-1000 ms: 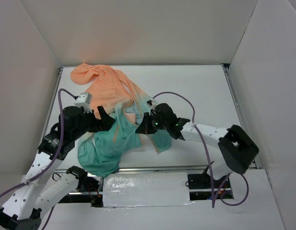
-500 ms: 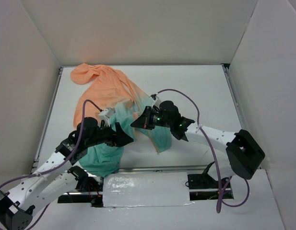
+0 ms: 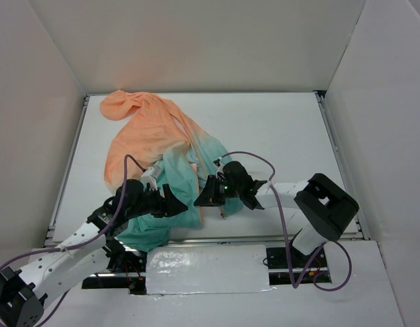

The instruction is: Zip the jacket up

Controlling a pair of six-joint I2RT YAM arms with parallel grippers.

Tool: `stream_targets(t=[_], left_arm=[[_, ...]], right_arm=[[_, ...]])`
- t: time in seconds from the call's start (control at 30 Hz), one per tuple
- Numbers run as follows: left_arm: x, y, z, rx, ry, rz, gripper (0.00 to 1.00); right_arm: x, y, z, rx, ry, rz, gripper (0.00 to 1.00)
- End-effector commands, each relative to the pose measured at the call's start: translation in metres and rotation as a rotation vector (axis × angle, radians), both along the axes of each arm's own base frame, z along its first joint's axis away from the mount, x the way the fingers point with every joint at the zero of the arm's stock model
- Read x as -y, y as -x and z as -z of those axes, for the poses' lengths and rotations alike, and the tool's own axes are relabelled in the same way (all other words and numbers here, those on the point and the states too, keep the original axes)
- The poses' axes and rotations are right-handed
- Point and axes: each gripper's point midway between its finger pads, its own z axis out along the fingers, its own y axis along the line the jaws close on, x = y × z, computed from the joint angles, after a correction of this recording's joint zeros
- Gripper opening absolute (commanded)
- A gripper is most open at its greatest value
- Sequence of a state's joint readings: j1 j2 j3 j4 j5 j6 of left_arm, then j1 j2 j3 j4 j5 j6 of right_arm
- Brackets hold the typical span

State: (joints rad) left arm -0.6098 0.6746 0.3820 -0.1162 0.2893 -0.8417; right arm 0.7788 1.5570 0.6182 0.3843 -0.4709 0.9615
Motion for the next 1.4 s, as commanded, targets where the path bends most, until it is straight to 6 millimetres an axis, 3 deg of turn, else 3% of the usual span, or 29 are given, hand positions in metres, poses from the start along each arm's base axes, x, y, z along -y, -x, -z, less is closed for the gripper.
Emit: stream_targets(t=[0.0, 0.07, 0.17, 0.23, 0.47, 0.6, 0.87, 1.2, 1.27, 1.33, 1.37], left_arm=[[0.008, -0.003, 0.0, 0.002, 0.052, -0.008, 0.71], [0.005, -0.003, 0.003, -0.003, 0.031, -0.021, 0.71], [-0.001, -0.004, 0.0, 0.01, 0.004, -0.039, 0.72], [-0.003, -0.005, -0.003, 0.019, -0.007, -0.047, 0.72], [0.0, -0.001, -0.006, 0.022, 0.003, -0.018, 0.73], [0.002, 0.0, -0.005, 0.022, 0.008, -0.005, 0.73], [0.002, 0.002, -0.009, 0.034, 0.005, 0.003, 0.73], [0.003, 0.002, -0.014, 0.036, 0.005, 0.004, 0.72], [0.004, 0.003, -0.014, 0.033, 0.011, 0.006, 0.72], [0.006, 0.004, -0.012, 0.019, 0.02, 0.01, 0.7], [0.007, 0.004, -0.01, 0.008, 0.03, 0.006, 0.69]], right_arm=[[-0.012, 0.003, -0.02, 0.067, -0.088, -0.05, 0.29], [-0.008, -0.004, -0.013, 0.086, -0.03, -0.022, 0.48], [0.005, -0.002, 0.003, 0.096, 0.067, -0.024, 0.6], [0.012, 0.0, 0.001, 0.11, 0.075, -0.013, 0.63], [0.032, 0.014, 0.027, 0.101, 0.148, -0.015, 0.66], [0.036, 0.035, 0.041, 0.047, 0.102, -0.064, 0.65], [0.033, 0.039, 0.04, 0.054, 0.035, -0.071, 0.61], [0.02, 0.043, 0.048, -0.021, -0.036, -0.083, 0.41], [0.018, 0.046, 0.045, -0.029, -0.061, -0.101, 0.29], [0.015, 0.047, 0.04, -0.03, -0.094, -0.105, 0.05], [0.014, 0.046, 0.036, -0.027, -0.109, -0.106, 0.0]])
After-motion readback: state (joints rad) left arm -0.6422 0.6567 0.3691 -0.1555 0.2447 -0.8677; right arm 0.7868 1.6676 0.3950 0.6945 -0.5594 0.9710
